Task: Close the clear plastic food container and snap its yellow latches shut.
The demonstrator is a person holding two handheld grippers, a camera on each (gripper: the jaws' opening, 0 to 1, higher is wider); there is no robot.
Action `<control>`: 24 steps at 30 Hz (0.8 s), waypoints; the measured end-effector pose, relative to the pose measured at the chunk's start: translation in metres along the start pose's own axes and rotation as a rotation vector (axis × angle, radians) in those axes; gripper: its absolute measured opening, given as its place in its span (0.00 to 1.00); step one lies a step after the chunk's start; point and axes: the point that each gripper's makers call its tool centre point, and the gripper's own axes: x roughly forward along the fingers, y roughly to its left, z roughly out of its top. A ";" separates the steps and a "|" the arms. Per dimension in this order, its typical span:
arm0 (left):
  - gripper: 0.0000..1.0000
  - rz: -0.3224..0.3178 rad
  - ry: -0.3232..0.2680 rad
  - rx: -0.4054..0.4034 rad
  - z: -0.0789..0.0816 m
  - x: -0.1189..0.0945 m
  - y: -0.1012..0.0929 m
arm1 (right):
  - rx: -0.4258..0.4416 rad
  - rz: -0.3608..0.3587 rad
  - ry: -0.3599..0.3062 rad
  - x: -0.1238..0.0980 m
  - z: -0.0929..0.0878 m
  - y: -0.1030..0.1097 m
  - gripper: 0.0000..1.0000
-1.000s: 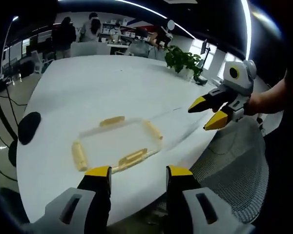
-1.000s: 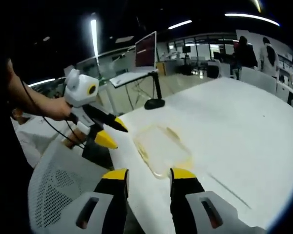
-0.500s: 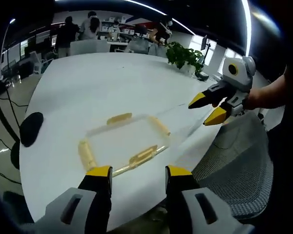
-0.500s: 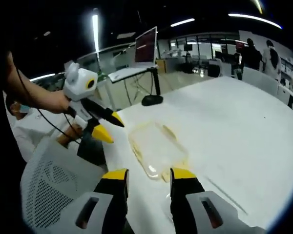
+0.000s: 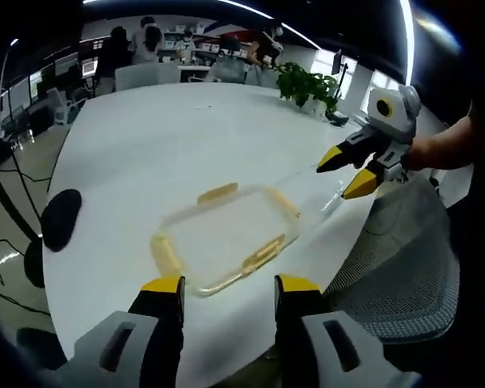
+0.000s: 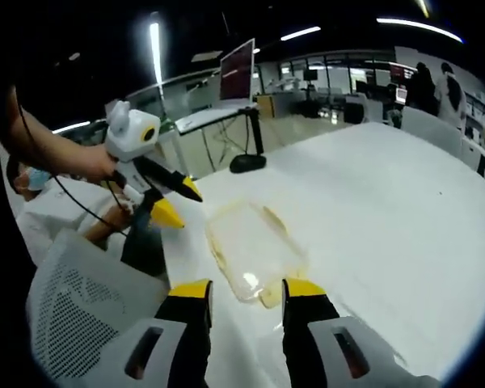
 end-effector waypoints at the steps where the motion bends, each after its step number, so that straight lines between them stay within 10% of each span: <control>1: 0.43 0.001 0.000 0.002 0.001 0.000 0.003 | -0.003 0.001 0.002 0.000 0.000 0.000 0.33; 24: 0.43 -0.021 0.061 0.086 0.006 0.011 0.020 | -0.055 -0.003 0.049 0.014 0.000 -0.012 0.33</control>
